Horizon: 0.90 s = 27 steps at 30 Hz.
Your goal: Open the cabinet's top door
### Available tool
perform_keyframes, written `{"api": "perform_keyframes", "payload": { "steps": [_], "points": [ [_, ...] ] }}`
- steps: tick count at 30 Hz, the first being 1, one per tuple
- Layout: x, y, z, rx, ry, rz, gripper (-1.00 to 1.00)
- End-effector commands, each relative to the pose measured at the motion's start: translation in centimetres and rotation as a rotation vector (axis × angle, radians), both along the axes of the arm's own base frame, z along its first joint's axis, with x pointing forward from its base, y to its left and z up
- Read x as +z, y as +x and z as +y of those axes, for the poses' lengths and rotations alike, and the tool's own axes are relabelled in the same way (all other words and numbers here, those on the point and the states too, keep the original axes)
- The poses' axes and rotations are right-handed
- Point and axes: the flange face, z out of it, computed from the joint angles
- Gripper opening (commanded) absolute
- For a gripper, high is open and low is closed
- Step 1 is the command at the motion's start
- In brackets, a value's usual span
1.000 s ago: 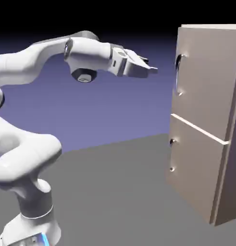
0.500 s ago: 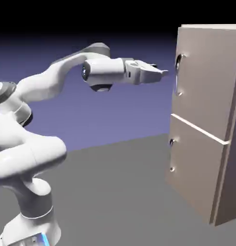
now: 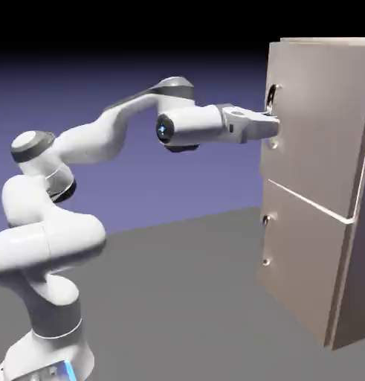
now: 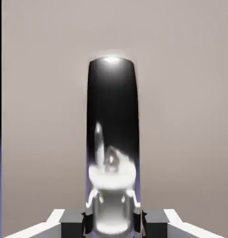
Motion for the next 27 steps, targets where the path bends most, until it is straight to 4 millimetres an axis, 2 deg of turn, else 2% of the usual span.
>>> {"api": "perform_keyframes", "payload": {
  "steps": [1,13,21,27],
  "points": [
    [0.0,-0.7,-0.5,0.027,0.000,0.000,-1.00],
    [0.0,-6.8,-7.0,0.334,0.000,0.000,-1.00],
    [0.0,-9.6,-11.9,0.529,0.000,0.000,-1.00],
    [0.0,-11.2,-16.5,0.695,0.000,0.000,-1.00]
  ]
}}
